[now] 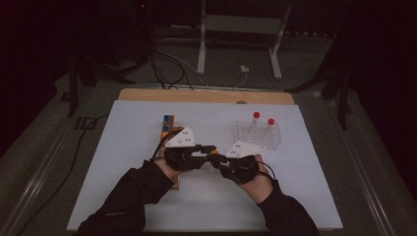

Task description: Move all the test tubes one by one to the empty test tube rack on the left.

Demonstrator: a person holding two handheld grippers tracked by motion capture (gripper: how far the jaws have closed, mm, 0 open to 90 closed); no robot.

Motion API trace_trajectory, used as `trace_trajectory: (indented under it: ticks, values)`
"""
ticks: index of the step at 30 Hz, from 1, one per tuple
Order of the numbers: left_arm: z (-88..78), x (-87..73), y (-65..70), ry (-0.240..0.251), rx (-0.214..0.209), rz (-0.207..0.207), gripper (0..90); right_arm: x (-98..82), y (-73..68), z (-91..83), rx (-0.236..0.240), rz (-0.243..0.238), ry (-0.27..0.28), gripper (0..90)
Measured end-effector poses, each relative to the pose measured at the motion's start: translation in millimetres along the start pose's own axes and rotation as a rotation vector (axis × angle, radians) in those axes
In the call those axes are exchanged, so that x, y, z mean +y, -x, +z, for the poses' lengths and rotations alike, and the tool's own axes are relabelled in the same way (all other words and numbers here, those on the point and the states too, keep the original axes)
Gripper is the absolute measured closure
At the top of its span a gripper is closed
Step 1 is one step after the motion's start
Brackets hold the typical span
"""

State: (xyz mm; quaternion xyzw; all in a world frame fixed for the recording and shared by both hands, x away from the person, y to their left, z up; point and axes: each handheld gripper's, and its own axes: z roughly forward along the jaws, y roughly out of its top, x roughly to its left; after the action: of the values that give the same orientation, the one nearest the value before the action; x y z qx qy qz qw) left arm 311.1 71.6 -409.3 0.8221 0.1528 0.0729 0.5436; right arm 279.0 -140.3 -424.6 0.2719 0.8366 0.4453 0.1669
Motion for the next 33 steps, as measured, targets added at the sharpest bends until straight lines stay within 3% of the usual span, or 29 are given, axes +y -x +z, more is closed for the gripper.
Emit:
trace_trajectory:
  ticks: [4,11,17,20,26,33]
  values:
    - [-10.9,5.3,-3.8,0.013,0.034,-0.005,71.7,1.7,3.1,-4.3,0.010,0.007,0.012,56.2]
    - [-40.4,12.2,-12.6,0.038,0.104,-0.007,71.8,1.5,10.8,-12.9,-0.020,0.042,0.059,27.8]
    - [-63.0,10.2,-19.1,0.043,0.161,-0.018,71.8,2.5,13.5,-16.7,-0.036,0.072,0.094,12.5]
    - [-73.1,8.3,-21.9,0.044,0.185,-0.022,71.8,3.3,13.4,-17.6,-0.029,0.068,0.091,0.8]
    - [-90.8,6.1,-26.8,0.056,0.234,-0.032,71.8,2.7,15.7,-20.7,-0.018,0.083,0.110,0.0]
    - [-107.1,-0.9,-36.6,0.062,0.290,-0.053,71.8,2.3,17.8,-22.3,-0.038,0.077,0.120,0.0]
